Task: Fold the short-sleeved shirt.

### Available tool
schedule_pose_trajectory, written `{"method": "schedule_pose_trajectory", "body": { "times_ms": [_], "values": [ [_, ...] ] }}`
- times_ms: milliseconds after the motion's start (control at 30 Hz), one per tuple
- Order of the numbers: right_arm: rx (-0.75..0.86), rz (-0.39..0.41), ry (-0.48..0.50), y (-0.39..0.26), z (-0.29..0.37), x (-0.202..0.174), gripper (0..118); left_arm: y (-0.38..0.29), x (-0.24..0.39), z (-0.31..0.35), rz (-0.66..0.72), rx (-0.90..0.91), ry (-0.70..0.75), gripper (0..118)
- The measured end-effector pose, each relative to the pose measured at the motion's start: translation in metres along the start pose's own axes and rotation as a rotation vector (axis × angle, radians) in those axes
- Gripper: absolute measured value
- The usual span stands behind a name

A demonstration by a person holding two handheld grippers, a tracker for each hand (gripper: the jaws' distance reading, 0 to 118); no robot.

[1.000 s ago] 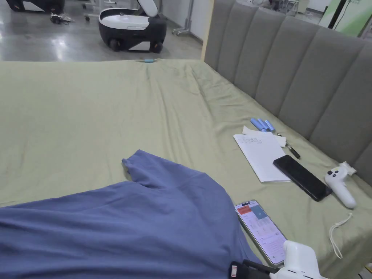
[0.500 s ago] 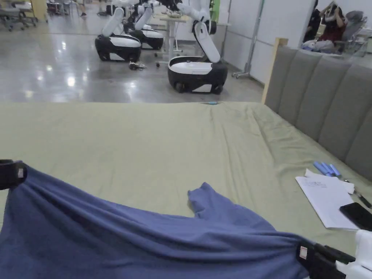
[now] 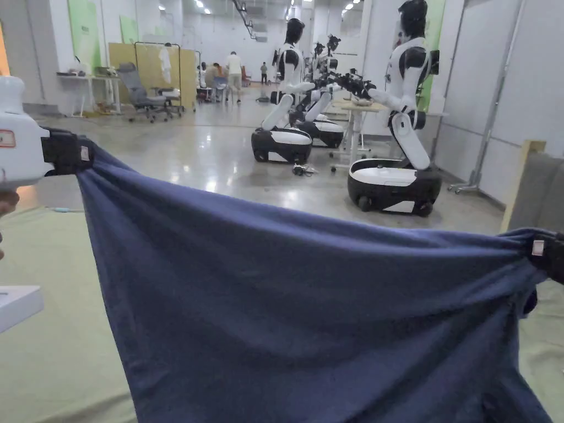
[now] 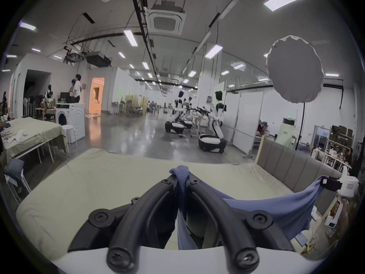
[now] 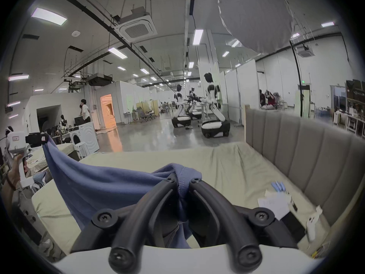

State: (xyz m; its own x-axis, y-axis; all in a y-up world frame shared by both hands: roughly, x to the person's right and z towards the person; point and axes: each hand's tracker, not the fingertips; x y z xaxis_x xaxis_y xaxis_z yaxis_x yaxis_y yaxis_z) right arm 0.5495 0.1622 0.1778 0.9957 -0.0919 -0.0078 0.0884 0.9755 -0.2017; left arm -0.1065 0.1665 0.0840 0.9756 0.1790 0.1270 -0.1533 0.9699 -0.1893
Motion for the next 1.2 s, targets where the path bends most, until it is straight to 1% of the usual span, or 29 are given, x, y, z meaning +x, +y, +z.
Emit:
{"method": "schedule_pose_trajectory", "body": {
  "times_ms": [200,300,533,567,667,700,833,967,1067,1100,1200],
  "values": [
    [0.050,0.082,-0.009,0.061,-0.042,-0.006,8,0.040,0.003,-0.011,-0.035,0.043,0.054,7],
    [0.057,0.115,-0.025,0.082,-0.064,-0.011,8,0.052,0.002,-0.027,-0.017,0.059,0.065,7],
    [0.057,0.151,-0.064,0.114,-0.133,-0.017,8,0.085,0.002,-0.082,-0.053,0.064,0.126,7],
    [0.050,0.161,-0.072,0.119,-0.157,-0.006,8,0.088,0.002,-0.091,-0.065,0.059,0.136,7],
    [0.044,0.181,-0.093,0.126,-0.191,-0.006,8,0.093,0.006,-0.118,-0.071,0.059,0.144,7],
    [0.041,0.187,-0.100,0.126,-0.194,-0.014,8,0.093,0.006,-0.126,-0.073,0.061,0.148,7],
    [0.038,0.175,-0.110,0.131,-0.218,-0.020,8,0.088,0.009,-0.146,-0.070,0.059,0.173,7],
    [0.011,0.156,-0.117,0.111,-0.229,-0.018,8,0.067,0.006,-0.150,-0.034,0.052,0.154,7],
    [-0.041,0.179,-0.110,0.065,-0.228,-0.015,8,0.025,0.005,-0.139,-0.031,-0.002,0.123,7],
    [-0.080,0.194,-0.100,0.048,-0.226,-0.014,8,0.008,0.002,-0.134,-0.024,-0.038,0.115,7],
    [-0.145,0.195,-0.064,-0.012,-0.208,-0.009,8,-0.051,-0.010,-0.109,0.047,-0.107,0.071,7]
  ]
}}
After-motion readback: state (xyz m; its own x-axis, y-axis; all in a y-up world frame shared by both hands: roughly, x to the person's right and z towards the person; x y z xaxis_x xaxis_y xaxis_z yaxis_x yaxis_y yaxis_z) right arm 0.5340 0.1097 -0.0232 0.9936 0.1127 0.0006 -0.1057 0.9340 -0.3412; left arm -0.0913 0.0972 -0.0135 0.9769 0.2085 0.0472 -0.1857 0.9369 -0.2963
